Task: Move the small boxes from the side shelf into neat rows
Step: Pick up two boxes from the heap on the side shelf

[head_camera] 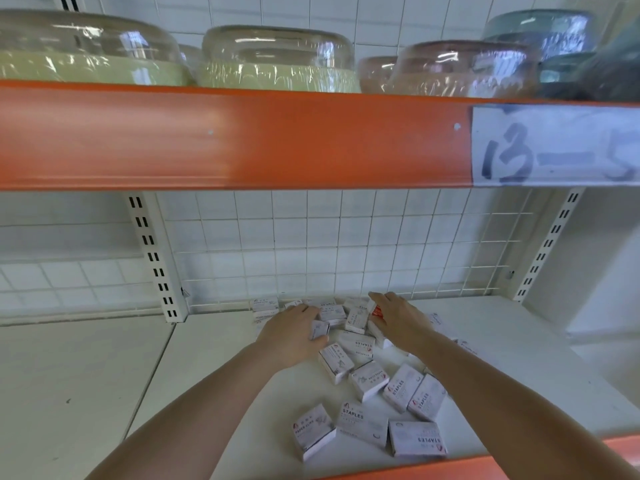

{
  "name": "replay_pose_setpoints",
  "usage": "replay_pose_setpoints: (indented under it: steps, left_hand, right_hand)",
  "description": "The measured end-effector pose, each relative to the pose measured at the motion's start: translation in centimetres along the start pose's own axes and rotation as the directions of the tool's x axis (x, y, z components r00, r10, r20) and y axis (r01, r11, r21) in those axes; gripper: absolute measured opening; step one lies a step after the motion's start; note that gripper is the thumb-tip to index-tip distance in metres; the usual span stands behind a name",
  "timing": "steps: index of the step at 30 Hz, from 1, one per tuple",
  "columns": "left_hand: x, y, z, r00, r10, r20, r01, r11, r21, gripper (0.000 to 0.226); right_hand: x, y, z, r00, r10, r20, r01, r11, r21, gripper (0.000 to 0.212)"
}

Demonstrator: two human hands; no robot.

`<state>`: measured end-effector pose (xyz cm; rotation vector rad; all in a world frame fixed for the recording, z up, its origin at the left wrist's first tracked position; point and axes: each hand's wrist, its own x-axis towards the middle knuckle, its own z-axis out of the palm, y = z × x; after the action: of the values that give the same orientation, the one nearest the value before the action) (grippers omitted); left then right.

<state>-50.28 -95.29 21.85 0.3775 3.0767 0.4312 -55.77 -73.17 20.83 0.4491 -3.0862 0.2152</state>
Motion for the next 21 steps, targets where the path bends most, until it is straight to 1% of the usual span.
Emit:
replay_pose_setpoints:
  steps: [3,9,14,18,21]
  left_hand:
    - [-1.5,-0.3,-0.5,1.0,0.008,-0.03,-0.009,1.0,-0.026,0.053]
    - [-5.5,-2.0,-1.3,0.994,-0.038,-0.099,0.035,0.999,-0.036,0.054]
    - [-8.5,-3.6,-1.9,0.989,-0.108,-0.101,0.107,0.994,-0.01,0.06]
    - [-10.3,-5.0,-2.3,0.983,-0.161,-0.088,0.162,0.987,0.007,0.053]
    - [-11.6,-6.1,-2.8,0.978,-0.19,-0.084,0.194,0.98,0.034,0.056]
  right_hand:
    - [-1.5,-1.6,-0.5,1.0,-0.022,-0.002,0.022,1.0,0.008,0.051]
    - [-4.6,-6.2,-1.4,0.992,-0.124,-0.019,0.124,0.992,0.019,0.049]
    - [-5.8,-10.1,-0.7,0.981,-0.195,0.003,0.195,0.981,-0.001,0.048]
    - [-6.2,-13.3,-0.3,0.958,-0.286,0.012,0.287,0.957,-0.04,0.051]
    - [-6.2,-15.5,-0.1,0.943,-0.331,0.015,0.331,0.942,-0.049,0.051]
